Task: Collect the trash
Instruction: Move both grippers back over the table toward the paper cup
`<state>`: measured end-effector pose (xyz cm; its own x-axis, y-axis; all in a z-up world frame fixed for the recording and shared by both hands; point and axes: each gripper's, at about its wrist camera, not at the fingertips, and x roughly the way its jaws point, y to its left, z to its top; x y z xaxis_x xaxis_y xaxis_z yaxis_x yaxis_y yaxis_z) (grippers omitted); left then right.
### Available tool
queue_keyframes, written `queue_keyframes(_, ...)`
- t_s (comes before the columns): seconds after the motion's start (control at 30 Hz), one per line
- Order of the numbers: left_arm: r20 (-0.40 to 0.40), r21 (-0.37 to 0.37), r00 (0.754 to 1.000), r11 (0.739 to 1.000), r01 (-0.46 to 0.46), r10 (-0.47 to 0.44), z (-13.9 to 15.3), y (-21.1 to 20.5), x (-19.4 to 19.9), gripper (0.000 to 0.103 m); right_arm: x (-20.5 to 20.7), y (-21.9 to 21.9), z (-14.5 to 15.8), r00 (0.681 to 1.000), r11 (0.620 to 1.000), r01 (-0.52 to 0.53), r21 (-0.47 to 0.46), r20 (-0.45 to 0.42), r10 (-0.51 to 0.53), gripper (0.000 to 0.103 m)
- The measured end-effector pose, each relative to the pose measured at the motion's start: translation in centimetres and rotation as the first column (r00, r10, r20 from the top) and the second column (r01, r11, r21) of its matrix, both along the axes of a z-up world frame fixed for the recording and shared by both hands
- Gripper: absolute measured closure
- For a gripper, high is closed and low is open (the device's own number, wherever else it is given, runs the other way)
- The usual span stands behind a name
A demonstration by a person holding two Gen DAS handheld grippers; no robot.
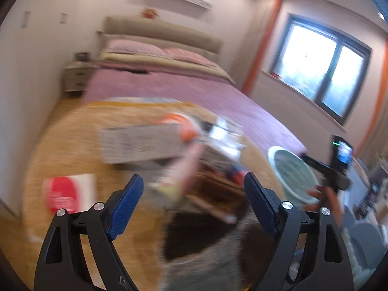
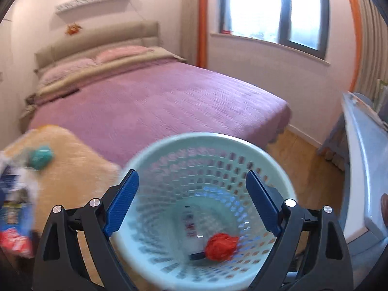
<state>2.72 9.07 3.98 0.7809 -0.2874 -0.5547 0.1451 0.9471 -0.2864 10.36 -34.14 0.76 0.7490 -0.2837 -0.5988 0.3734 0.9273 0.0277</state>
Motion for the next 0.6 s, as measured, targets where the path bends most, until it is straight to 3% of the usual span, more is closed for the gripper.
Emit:
queue_keyframes(0.13,-0.015,0.002,0.992,0.992,-0.122,0.122,-0.2,4.5,-0.6,0.02,-2.1,5.1,2.0,0.989,0.991,-0.134,-0.01,0.06,0.134,0.01)
queue_keyframes(0.23,-0.043,0.034,0.978,0.978,-0.204,0.205,-1.2,7.6,-0.6,0.02,-3.6,9.3,2.7,0.961,0.964,-0.264,-0.023,0.086,0.265,0.01)
queue_keyframes(0.4,-0.111,0.09,0.956,0.961,-0.262,0.271,-3.0,10.0,0.1,0.02,-5.3,15.5,3.0,0.9,0.904,-0.424,-0.05,0.088,0.427,0.01)
queue_keyframes(0.6,-0.159,0.13,0.94,0.951,-0.281,0.3,-5.9,11.4,0.9,0.02,-6.2,19.8,1.2,0.855,0.855,-0.512,-0.075,0.047,0.516,0.01)
